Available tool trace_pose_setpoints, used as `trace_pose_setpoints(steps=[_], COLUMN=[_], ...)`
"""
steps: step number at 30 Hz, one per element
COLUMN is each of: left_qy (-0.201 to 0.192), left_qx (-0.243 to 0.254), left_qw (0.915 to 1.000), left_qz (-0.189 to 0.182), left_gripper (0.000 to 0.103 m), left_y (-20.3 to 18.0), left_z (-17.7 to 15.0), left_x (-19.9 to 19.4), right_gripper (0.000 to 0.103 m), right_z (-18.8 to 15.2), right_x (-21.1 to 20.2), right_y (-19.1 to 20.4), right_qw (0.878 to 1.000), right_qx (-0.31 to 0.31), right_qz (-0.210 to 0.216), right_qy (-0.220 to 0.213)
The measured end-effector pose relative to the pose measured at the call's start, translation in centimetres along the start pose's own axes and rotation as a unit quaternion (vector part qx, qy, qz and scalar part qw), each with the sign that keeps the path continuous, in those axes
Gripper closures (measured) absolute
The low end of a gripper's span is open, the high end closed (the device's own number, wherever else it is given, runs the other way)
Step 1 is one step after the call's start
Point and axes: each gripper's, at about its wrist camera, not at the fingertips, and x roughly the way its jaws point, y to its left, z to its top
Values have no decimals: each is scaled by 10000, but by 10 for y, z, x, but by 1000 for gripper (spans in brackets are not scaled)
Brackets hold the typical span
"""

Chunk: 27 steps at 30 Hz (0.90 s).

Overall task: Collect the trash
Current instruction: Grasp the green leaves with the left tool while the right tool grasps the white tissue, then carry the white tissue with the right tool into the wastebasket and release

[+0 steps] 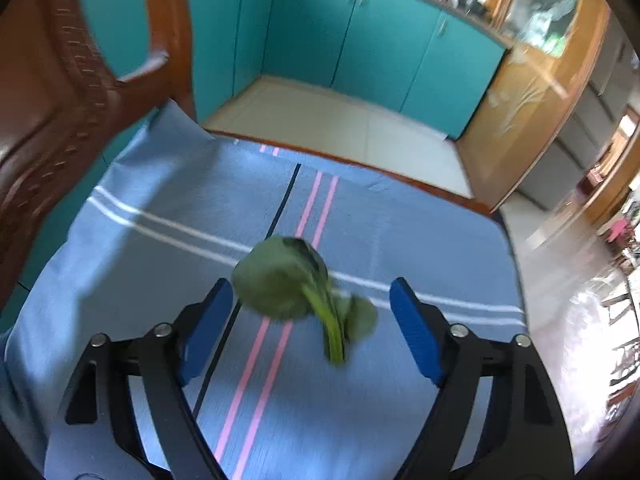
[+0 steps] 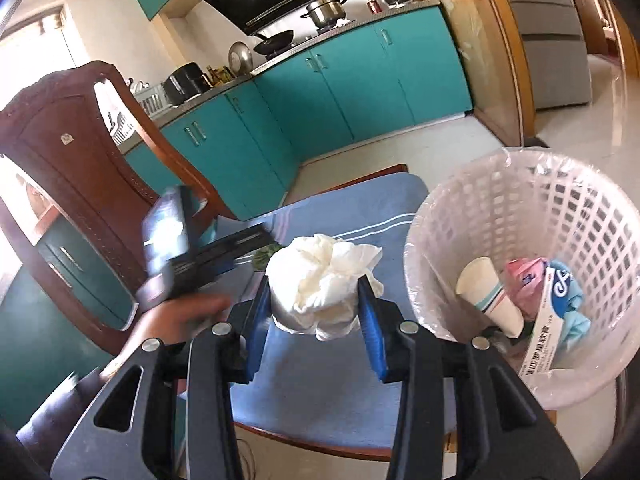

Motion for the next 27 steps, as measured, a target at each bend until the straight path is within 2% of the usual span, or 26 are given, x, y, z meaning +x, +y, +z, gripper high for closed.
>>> trace_pose_setpoints(steps=[2,3,4,5,6,7,9,12,13,17,19,22,27], left_qy=[242,351,458,384,397,415,298,-47,-283,-867,-1064,-1220,-1282], left_qx=[95,79,49,125,208,231,246,407,596,1169,1344,1243,1246], left_qw=[9991,9983,9976,9975,9973,9978,9988,9990,9973,9876,9835,9828,9817], left_qz=[343,449,510,584,586,459,311,-172,-310,-593,-585,-616,-661], left_gripper=[31,42,49,56,66,79,86,87,87,87,87,87,87], left_y=[-5,-3,-2,-3,-3,-1,5,15,18,30,40,52,57], left_z=[7,8,8,9,8,8,6,-3,-11,-51,-77,-101,-116], left_x=[22,30,36,36,35,33,20,-22,-47,-129,-165,-194,-202], right_gripper=[61,61,61,61,61,61,61,61,61,61,61,61,61], right_z=[3,4,4,5,5,5,5,5,4,1,-1,-7,-21], right_x=[-2,-5,-5,-5,-5,-4,-3,0,1,4,8,12,20], right_y=[2,3,3,3,1,1,1,5,7,20,26,33,49], right_qw=[10000,9999,9999,9999,9999,9999,9999,9999,9999,9995,9990,9983,9955], right_qx=[-45,-64,-82,-92,-67,-45,-32,-83,-92,-323,-439,-558,-897], right_qz=[34,60,61,56,76,93,114,120,129,54,0,-30,-188], right_qy=[-28,-65,-74,-72,-57,-36,-11,17,25,27,70,141,238])
